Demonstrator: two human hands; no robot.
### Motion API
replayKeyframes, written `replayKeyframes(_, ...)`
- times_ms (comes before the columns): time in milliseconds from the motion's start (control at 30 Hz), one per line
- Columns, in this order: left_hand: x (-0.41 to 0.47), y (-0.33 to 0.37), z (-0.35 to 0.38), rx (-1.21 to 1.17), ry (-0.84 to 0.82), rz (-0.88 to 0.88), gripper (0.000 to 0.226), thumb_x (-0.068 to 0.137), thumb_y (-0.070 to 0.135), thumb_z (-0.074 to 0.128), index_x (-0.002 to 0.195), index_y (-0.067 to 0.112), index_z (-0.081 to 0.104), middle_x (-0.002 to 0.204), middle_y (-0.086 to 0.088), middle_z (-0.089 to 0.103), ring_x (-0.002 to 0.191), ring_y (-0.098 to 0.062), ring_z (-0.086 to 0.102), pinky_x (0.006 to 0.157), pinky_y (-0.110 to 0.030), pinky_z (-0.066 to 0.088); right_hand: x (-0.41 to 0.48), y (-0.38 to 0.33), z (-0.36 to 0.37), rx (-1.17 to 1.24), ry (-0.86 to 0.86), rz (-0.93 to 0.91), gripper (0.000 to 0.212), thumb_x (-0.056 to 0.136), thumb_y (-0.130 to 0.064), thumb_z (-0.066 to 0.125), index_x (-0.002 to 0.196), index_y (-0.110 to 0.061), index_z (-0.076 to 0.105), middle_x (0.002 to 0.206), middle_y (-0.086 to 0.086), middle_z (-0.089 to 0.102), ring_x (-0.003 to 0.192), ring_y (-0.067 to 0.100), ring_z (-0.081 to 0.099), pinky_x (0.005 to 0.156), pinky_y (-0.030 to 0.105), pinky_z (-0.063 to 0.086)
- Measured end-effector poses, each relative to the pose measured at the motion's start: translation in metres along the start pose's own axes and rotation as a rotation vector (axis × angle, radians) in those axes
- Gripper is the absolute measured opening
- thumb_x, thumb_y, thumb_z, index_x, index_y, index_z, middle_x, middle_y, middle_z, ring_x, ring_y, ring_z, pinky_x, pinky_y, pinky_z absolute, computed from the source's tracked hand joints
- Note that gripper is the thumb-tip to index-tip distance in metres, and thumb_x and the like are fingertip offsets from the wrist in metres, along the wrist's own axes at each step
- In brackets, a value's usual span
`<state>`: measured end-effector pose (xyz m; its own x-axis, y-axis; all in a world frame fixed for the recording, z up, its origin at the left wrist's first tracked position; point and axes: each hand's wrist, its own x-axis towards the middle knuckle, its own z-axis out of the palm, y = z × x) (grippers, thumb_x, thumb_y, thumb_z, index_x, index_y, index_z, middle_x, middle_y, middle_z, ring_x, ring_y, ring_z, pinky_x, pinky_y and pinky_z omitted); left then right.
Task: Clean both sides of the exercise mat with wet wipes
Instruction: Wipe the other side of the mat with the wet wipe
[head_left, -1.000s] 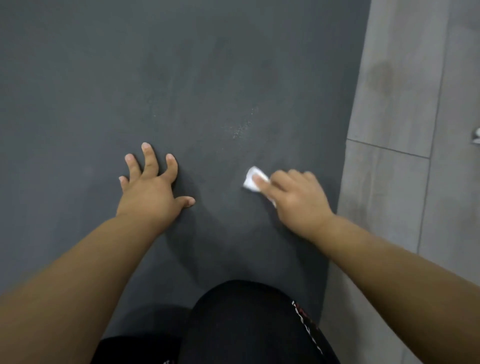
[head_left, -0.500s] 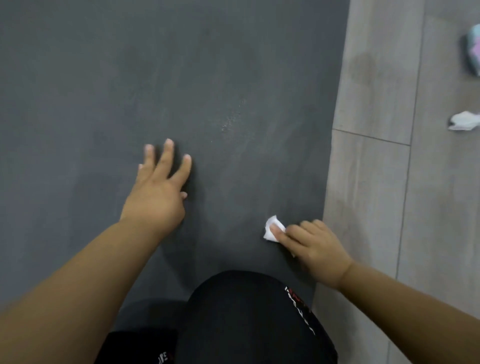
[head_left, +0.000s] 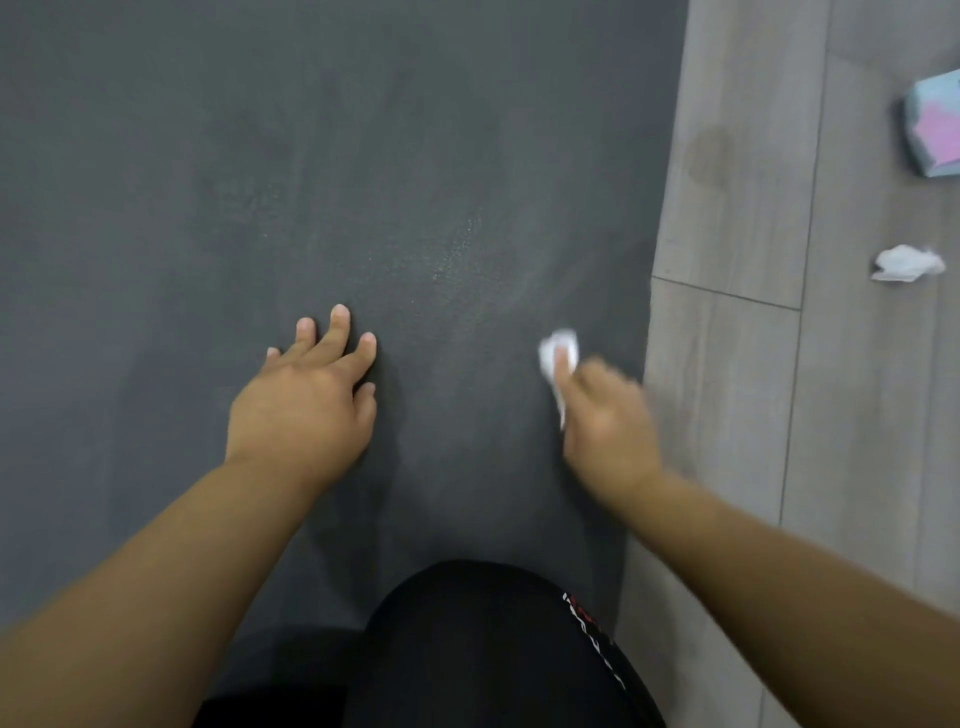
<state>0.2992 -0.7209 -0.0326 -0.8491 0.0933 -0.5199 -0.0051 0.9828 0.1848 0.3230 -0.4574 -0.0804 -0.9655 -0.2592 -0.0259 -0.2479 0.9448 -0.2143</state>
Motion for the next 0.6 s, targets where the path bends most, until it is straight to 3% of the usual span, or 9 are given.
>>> replayKeyframes(67, 0.003, -0.003, 0.005, 0.007, 0.077, 0.044, 0.041, 0.094, 0.025, 0.047, 0.135, 0.016, 0.051, 0.151, -0.006, 0.034, 0.136, -0.033, 0.034, 0.099, -0.049, 0.040, -0.041, -0.007, -0.007, -0.054, -0.066, -0.167, 0.047, 0.082, -0.005, 0.046, 0.128, -0.003, 0.043, 0.074, 0.009, 0.054, 0.056, 0.026, 0.045, 0.052, 0.030, 0.024)
replayKeyframes(167, 0.008, -0.006, 0.009, -0.030, 0.282, 0.090, 0.021, 0.086, 0.018, 0.063, 0.102, 0.007, 0.072, 0.121, -0.012, 0.064, 0.101, -0.042, 0.062, 0.064, -0.045, 0.053, -0.021, 0.014, -0.012, -0.092, -0.058, -0.298, 0.042, 0.083, -0.007, 0.048, 0.124, -0.004, 0.050, 0.072, 0.010, 0.055, 0.054, 0.026, 0.044, 0.051, 0.033, 0.027)
replayKeyframes(233, 0.015, -0.009, 0.005, -0.025, 0.328, 0.099, 0.028, 0.084, 0.026, 0.055, 0.095, 0.008, 0.072, 0.107, -0.010, 0.067, 0.088, -0.040, 0.062, 0.057, -0.041, 0.051, 0.033, 0.034, -0.005, -0.133, 0.016, -0.157, 0.044, 0.080, -0.007, 0.048, 0.123, 0.001, 0.054, 0.072, 0.017, 0.053, 0.052, 0.030, 0.046, 0.046, 0.035, 0.033)
replayKeyframes(300, 0.026, -0.014, 0.001, -0.018, 0.348, 0.111, 0.039, 0.082, 0.034, 0.045, 0.098, 0.009, 0.070, 0.101, -0.009, 0.062, 0.085, -0.038, 0.057, 0.060, -0.043, 0.048, 0.099, 0.046, -0.010, -0.162, 0.093, 0.126, 0.048, 0.081, -0.007, 0.044, 0.128, 0.005, 0.050, 0.085, 0.025, 0.053, 0.061, 0.038, 0.051, 0.050, 0.041, 0.040)
replayKeyframes(400, 0.044, -0.028, -0.002, -0.010, 0.396, 0.070, 0.044, 0.081, 0.038, 0.046, 0.107, 0.008, 0.066, 0.100, -0.014, 0.057, 0.088, -0.040, 0.052, 0.067, -0.048, 0.048, 0.171, 0.043, -0.018, -0.128, -0.032, 0.458, 0.057, 0.087, -0.006, 0.042, 0.142, -0.002, 0.029, 0.125, 0.023, 0.043, 0.103, 0.041, 0.047, 0.085, 0.045, 0.040)
replayKeyframes(433, 0.050, -0.033, -0.005, -0.022, 0.419, 0.039, 0.044, 0.081, 0.037, 0.049, 0.109, 0.008, 0.065, 0.103, -0.015, 0.055, 0.090, -0.041, 0.051, 0.070, -0.050, 0.048, 0.181, 0.033, -0.015, -0.118, -0.042, 0.481, 0.058, 0.086, -0.006, 0.043, 0.143, -0.003, 0.028, 0.128, 0.021, 0.041, 0.107, 0.040, 0.045, 0.087, 0.044, 0.038)
replayKeyframes(467, 0.057, -0.039, -0.008, -0.036, 0.437, 0.010, 0.044, 0.081, 0.037, 0.052, 0.112, 0.008, 0.064, 0.105, -0.017, 0.054, 0.091, -0.043, 0.050, 0.074, -0.051, 0.047, 0.182, 0.017, -0.012, -0.129, -0.018, 0.418, 0.057, 0.084, -0.006, 0.043, 0.141, -0.002, 0.033, 0.125, 0.021, 0.045, 0.103, 0.040, 0.048, 0.081, 0.043, 0.040)
replayKeyframes(533, 0.069, -0.051, -0.013, -0.063, 0.452, -0.034, 0.040, 0.085, 0.034, 0.055, 0.115, 0.008, 0.063, 0.111, -0.020, 0.050, 0.095, -0.044, 0.047, 0.081, -0.054, 0.045, 0.157, -0.021, 0.002, -0.109, 0.074, 0.048, 0.053, 0.077, -0.011, 0.041, 0.128, 0.000, 0.052, 0.101, 0.017, 0.054, 0.075, 0.036, 0.056, 0.059, 0.037, 0.038)
replayKeyframes(600, 0.079, -0.065, -0.020, -0.068, 0.457, -0.068, 0.041, 0.086, 0.034, 0.053, 0.117, 0.009, 0.061, 0.116, -0.022, 0.048, 0.099, -0.046, 0.045, 0.086, -0.055, 0.042, 0.112, -0.056, 0.012, -0.055, -0.020, -0.357, 0.049, 0.077, -0.015, 0.039, 0.121, -0.001, 0.058, 0.092, 0.006, 0.045, 0.063, 0.028, 0.049, 0.056, 0.033, 0.027)
